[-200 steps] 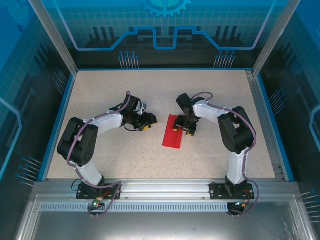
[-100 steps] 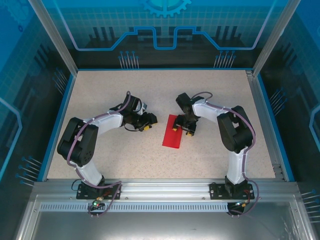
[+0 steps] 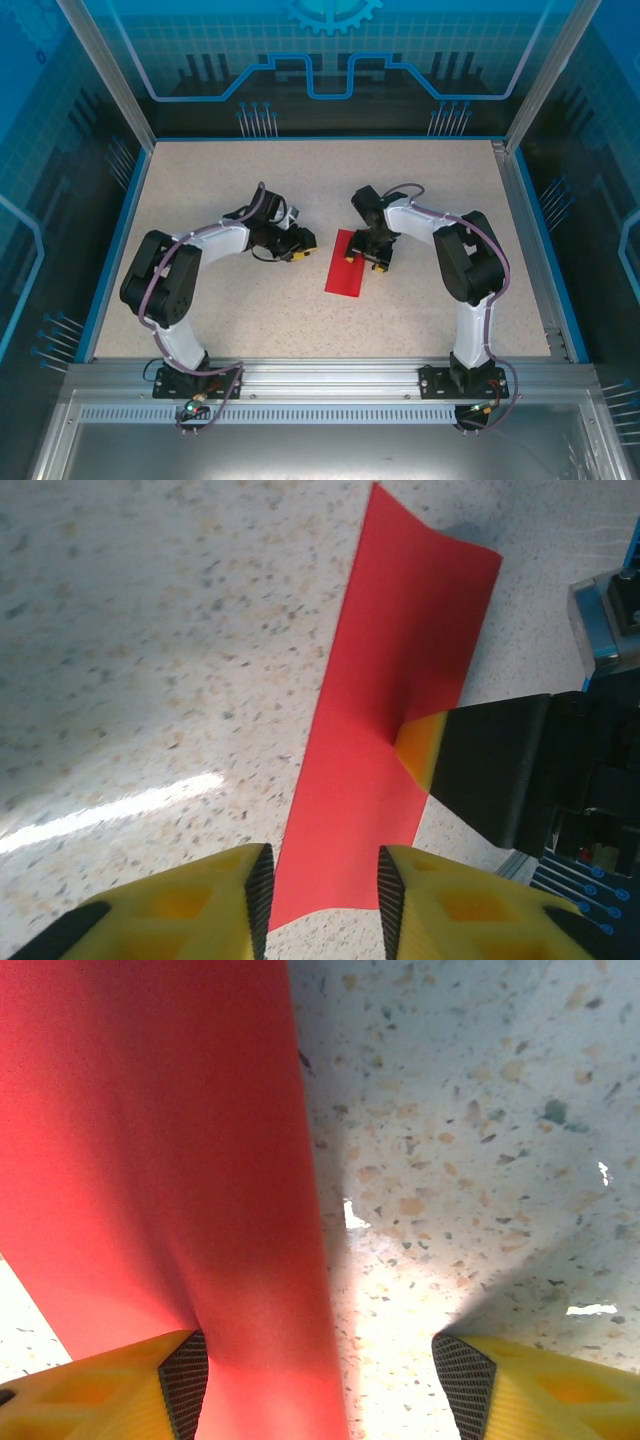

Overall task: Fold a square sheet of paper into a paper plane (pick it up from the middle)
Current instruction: Hold the square sheet of paper at the center of the table.

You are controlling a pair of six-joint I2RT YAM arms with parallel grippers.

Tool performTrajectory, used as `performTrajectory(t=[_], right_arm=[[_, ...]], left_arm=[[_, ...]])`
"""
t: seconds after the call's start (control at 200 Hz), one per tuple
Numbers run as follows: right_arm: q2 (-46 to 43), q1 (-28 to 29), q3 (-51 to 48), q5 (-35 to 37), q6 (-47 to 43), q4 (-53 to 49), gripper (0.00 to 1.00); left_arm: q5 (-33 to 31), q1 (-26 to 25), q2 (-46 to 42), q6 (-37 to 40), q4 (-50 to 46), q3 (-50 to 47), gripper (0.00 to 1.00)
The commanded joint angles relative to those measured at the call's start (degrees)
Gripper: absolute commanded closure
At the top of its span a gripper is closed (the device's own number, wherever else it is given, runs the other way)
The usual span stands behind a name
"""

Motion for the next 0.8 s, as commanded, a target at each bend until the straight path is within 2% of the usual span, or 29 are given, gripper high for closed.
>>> performTrajectory(t=[0.0,0.22,0.425,0.795], right_arm=[[3.97,-0.02,-0.81,2.85,-0.61,0.96,0.32],[4.41,0.04,-1.75,2.94,-0.12,1.44,0.32],[4.25,0.09,-1.96,3.11,0.17,1.53,0.32],[4.68,0.15,-1.87,2.73,0.20,1.78,0.32]], left_arm=[[2.83,-1.51,2.25,1.00,-0.30,3.47,0.72],[3.06,-3.84,6.86,0.51,-2.12,8.39,1.00],[0.34,-5.36,9.66,0.79,-5.28,11.68,1.00],[-0.76,-6.16,11.01,1.15,-6.44,12.79,1.00]])
